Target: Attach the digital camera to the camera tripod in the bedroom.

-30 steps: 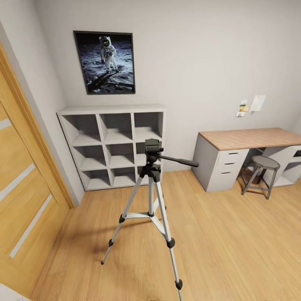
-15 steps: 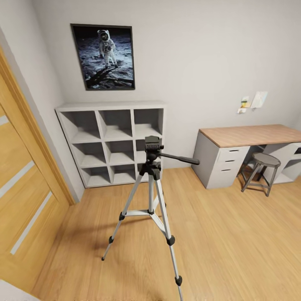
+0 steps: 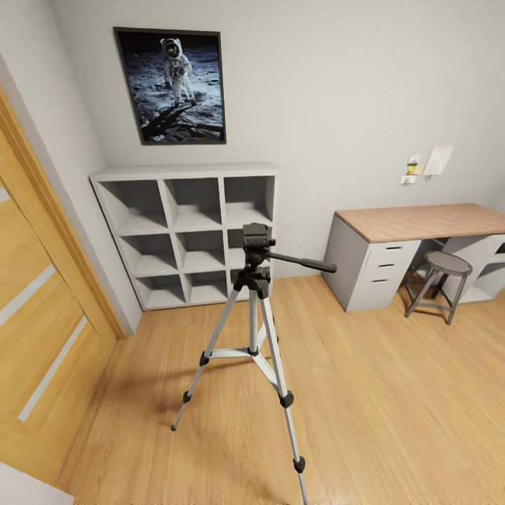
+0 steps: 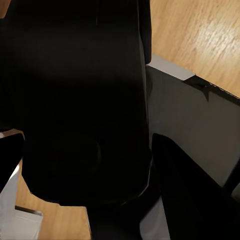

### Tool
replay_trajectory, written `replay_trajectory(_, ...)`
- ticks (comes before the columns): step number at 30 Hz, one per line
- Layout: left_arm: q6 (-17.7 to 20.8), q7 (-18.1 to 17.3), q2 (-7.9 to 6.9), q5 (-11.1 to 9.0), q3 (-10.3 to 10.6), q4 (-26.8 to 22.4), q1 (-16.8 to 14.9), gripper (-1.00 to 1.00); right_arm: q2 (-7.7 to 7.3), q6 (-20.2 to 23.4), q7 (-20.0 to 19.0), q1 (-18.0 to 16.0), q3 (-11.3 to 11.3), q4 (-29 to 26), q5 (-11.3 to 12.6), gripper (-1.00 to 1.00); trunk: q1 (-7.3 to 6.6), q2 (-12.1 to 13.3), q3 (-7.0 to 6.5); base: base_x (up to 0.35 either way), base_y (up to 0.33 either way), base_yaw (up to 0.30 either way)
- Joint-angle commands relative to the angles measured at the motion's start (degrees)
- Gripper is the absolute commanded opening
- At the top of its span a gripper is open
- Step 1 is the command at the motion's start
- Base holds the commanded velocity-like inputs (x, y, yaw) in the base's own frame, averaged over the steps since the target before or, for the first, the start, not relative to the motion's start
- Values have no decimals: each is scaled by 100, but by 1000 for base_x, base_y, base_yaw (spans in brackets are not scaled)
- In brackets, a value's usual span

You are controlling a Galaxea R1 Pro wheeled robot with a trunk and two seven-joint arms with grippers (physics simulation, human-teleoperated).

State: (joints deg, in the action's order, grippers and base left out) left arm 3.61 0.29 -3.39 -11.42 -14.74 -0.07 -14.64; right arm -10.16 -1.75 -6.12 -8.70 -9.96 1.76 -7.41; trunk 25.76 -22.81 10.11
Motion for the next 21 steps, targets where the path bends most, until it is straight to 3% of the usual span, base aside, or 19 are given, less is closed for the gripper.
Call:
replay_trajectory(1, 22, -2, 1, -47, 6, -2, -4, -100, -3, -18, -12, -9, -50, 17, -59, 100, 3, -11, 20, 0, 0, 0)
replay_trajectory(21, 8, -3, 14, -35, 15, -2, -6, -100, -3, -18, -12, -9, -50, 17, -59, 100, 3, -11, 205, 0, 0, 0)
